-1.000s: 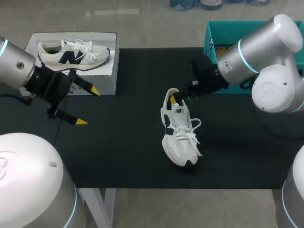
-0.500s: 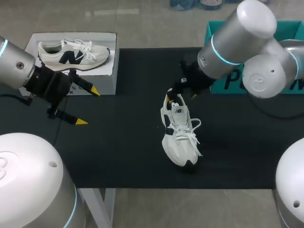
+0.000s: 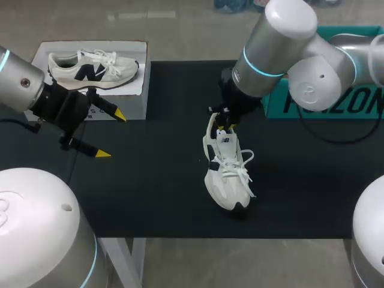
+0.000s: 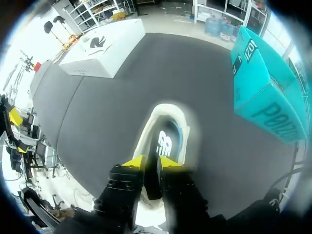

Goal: Take the shoe out of the shoebox, open the shoe tongue, remove and reinsert the insole, then place the shoe into the shoebox

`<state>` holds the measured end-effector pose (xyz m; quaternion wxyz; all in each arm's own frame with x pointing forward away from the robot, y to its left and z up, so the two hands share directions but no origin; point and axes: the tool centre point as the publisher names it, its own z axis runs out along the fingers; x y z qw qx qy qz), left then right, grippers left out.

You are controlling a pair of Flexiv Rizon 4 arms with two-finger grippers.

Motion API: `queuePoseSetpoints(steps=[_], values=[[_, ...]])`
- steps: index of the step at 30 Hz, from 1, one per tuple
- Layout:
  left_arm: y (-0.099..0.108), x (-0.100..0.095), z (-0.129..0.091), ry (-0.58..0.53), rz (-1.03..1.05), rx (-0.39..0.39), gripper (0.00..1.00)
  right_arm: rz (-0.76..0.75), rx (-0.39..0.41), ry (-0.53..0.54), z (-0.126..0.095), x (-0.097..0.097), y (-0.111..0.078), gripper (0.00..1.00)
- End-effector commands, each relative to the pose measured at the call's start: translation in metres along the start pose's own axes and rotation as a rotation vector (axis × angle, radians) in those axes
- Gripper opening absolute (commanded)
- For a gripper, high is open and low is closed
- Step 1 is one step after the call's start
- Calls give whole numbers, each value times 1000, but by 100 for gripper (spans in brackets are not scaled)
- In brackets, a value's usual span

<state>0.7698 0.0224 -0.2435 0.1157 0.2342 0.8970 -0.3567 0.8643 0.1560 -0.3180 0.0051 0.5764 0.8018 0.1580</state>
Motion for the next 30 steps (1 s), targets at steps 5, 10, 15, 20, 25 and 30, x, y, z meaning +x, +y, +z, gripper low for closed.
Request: queuePoseSetpoints(steps=[5, 10, 15, 20, 25, 30], values=[[0, 0, 0, 3, 0, -3, 100, 17, 11, -47, 46, -5, 10, 0], [0, 0, 0, 3, 0, -3, 100, 33, 2, -53, 53, -17, 9, 0], [0, 0, 0, 3, 0, -3, 100, 43, 1, -53, 58, -24, 5, 0], [0, 0, 0, 3, 0, -3, 100, 41, 27, -49, 69, -26, -1, 0], [0, 0, 0, 3, 0, -3, 100, 30, 0, -52, 54, -25, -2, 0], [0, 0, 0, 3, 0, -3, 100, 17, -34, -59, 34, -23, 0, 0]])
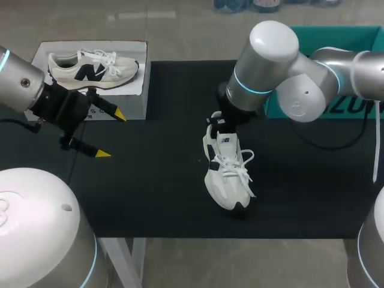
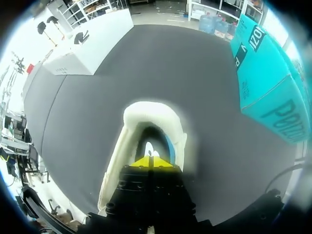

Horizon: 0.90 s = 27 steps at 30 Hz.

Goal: Take the shoe out of the shoebox, open the shoe tongue, remove and reinsert the insole, then place the shoe into the shoebox

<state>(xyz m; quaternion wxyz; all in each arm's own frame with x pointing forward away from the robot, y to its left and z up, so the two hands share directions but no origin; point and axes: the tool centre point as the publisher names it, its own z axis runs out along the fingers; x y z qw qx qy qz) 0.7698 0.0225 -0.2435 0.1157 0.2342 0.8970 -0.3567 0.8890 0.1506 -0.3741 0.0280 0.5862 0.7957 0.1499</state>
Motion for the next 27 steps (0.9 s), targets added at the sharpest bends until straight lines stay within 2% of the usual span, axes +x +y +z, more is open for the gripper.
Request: queuePoseSetpoints(steps=[1, 8, 12, 17, 27], values=[[0, 0, 0, 3, 0, -3, 100, 0, -29, -10, -26, -1, -6, 0], [0, 0, 0, 3, 0, -3, 100, -6, -41, -26, -32, -6, -3, 0], [0, 0, 0, 3, 0, -3, 100, -1, -31, -23, -22, -10, -4, 0], [0, 0, 0, 3, 0, -3, 100, 0, -5, -7, -5, -6, -9, 0], [0, 0, 0, 3, 0, -3, 100, -18, 12, 2, 7, -1, -8, 0]])
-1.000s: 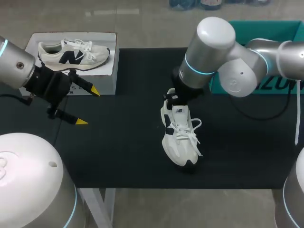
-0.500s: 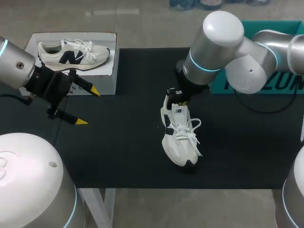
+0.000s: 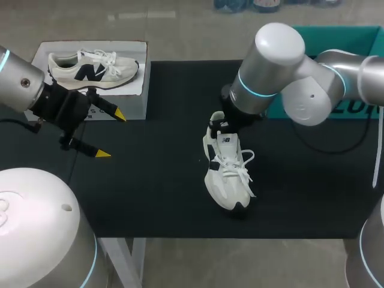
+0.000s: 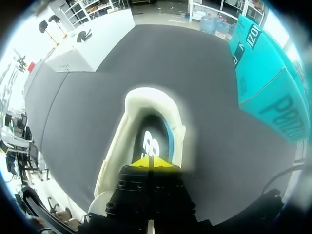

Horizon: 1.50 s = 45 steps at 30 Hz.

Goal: Take the shoe out of the shoebox, open the shoe tongue, remove and reinsert the insole, then place the shoe into the shoebox

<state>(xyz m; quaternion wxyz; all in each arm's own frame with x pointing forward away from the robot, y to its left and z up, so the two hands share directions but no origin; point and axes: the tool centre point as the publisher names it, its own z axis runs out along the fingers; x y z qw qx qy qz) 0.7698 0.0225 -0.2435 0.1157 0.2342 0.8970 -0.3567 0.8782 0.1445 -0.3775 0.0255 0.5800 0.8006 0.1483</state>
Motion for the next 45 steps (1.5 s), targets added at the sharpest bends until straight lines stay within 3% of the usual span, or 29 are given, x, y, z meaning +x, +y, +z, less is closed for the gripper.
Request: queuePoseSetpoints(steps=[1, 4, 14, 37, 45], values=[[0, 0, 0, 3, 0, -3, 100, -5, 5, -4, 9, 2, 5, 0], [0, 0, 0, 3, 0, -3, 100, -9, 8, -3, 12, 0, 6, 0], [0, 0, 0, 3, 0, -3, 100, -17, -48, -31, -19, -5, 15, 0], [0, 0, 0, 3, 0, -3, 100, -47, -23, -47, 4, -7, 16, 0], [0, 0, 0, 3, 0, -3, 100, -45, -43, -76, -12, -13, 18, 0]])
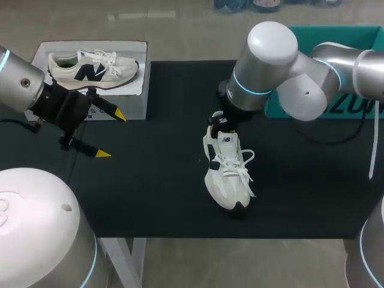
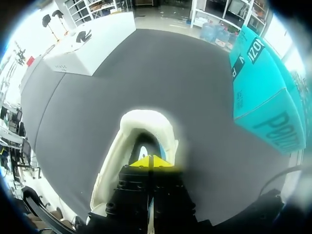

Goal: Take the shoe out of the shoebox, open the shoe tongue, remove and reinsert the insole, then place the shoe into the shoebox

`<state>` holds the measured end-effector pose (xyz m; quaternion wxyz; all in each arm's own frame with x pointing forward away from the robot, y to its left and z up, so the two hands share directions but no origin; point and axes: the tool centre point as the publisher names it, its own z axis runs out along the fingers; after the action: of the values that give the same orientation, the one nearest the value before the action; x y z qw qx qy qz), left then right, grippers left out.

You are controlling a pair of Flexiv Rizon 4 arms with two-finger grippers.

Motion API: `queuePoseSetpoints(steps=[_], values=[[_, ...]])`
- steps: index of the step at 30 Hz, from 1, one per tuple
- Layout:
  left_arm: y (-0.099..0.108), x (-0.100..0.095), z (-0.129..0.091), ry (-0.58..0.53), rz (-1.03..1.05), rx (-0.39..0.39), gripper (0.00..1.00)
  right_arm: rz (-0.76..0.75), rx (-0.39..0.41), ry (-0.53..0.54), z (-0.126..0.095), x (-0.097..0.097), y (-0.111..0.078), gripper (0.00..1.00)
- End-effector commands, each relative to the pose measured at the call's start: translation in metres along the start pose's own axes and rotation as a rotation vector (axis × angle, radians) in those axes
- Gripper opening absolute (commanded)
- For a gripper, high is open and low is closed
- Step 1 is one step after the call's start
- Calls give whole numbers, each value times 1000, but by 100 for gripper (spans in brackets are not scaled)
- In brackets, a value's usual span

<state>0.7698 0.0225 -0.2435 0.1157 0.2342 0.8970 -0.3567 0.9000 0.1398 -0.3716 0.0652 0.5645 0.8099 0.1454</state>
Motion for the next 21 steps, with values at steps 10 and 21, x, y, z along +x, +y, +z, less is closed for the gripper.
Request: queuePoseSetpoints(steps=[10, 21], values=[[0, 0, 0, 3, 0, -3, 100, -4, -7, -36, -14, -6, 0, 0], [0, 0, 0, 3, 0, -3, 100, -9, 23, -17, 3, 1, -9, 0]])
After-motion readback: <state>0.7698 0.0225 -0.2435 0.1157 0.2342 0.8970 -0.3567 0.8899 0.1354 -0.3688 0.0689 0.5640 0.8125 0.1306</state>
